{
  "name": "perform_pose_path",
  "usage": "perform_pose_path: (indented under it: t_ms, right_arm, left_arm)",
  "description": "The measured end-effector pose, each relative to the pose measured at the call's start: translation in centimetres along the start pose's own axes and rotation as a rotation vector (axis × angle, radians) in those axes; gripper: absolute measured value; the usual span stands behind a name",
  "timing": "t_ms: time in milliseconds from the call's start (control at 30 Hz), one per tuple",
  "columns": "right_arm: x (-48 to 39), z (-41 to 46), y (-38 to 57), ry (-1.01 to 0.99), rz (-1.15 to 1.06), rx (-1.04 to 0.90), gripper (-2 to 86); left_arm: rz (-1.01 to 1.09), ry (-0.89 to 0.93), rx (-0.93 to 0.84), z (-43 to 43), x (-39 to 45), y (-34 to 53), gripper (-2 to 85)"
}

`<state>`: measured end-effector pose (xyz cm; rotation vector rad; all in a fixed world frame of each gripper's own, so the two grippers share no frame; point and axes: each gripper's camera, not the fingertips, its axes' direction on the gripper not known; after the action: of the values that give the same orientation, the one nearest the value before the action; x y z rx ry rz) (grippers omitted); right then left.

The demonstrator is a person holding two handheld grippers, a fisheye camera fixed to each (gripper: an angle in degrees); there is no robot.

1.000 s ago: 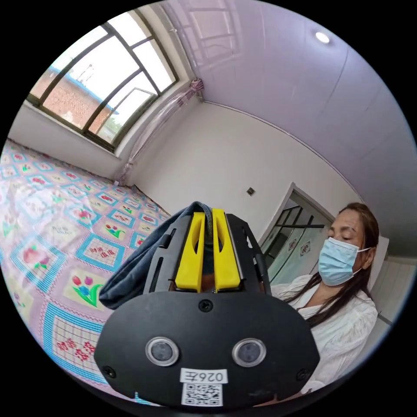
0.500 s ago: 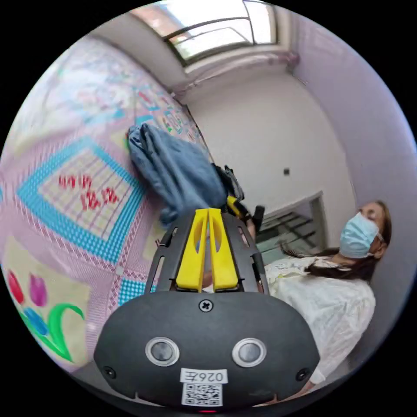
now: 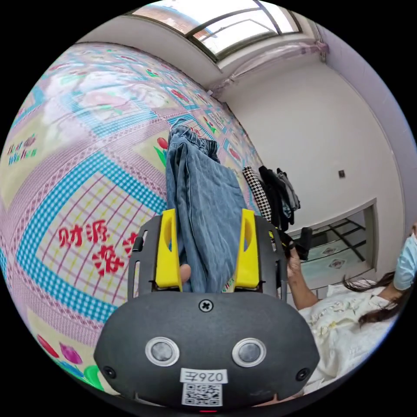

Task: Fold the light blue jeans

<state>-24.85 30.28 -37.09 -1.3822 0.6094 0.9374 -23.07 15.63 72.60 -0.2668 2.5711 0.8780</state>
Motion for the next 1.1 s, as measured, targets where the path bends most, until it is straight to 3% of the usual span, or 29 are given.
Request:
perform_pose_path:
  t_ms: [133,167,200,267,333,400,500,600,700,800,867,1000,1100]
  right_arm:
    - [-1.2,3.6,-7.2,0.078,-0.114,-0.016,6.5]
    - [-1.3,4.4,-8.2,0.096,-0.129,-0.024,6.5]
    - [-1.4,6.1,-9.9,0.138,-0.163,-0.051,6.1]
    - [-1.1,8.9,-11.5,0.196,-0.182,-0.099,3.9]
    - [-0.3,11.2,-11.6,0.128,-0.177,-0.171,-0.2]
    - [-0.5,9.1,-10.5,0.038,-0.22,-0.087,-1.0]
    - [0.0,3.6,-8.0,-0.329,-0.276,-0.001,-1.3]
    - [1.5,-0.7,-5.3,-0.65,-0.343,-0.09,-1.4]
    - [4.0,-3.0,-1.7,-0.733,-0.354,-0.282,-1.5]
    - [6.6,-3.4,2.4,-0.555,-0.236,-0.481,-1.4]
    - [7.9,-3.8,3.8,-0.416,-0.144,-0.503,-1.2]
    - [9.3,-6.3,2.3,-0.227,0.057,-0.218,-0.3]
    - [6.7,-5.9,-1.9,-0.155,0.012,-0.032,2.4]
  left_arm:
    - [0.023,-0.074,-0.162,5.5,3.4,-6.4,12.2]
    - [0.003,-0.172,-0.19,6.1,4.4,-7.4,8.7]
    - [-0.003,-0.279,-0.185,5.8,5.6,-7.8,5.7]
    - [0.034,-0.278,-0.161,4.5,7.3,-7.8,2.2]
    - [0.034,-0.174,-0.115,2.2,8.1,-7.1,0.7]
    - [0.019,0.037,-0.034,-1.1,8.4,-5.5,0.0]
    - [0.104,0.237,-0.013,-4.2,9.2,-2.1,-0.3]
    - [0.136,0.477,-0.135,-6.1,8.6,2.3,-0.4]
    - [-0.021,0.623,-0.3,-6.0,5.6,8.3,-0.6]
    - [-0.167,0.627,-0.446,-5.4,4.0,13.4,-0.9]
    - [-0.185,0.556,-0.495,-6.3,3.6,14.7,-1.0]
    - [-0.23,0.383,-0.329,-12.1,2.2,13.0,-1.0]
    - [-0.21,0.28,-0.192,-14.8,2.3,9.9,-1.0]
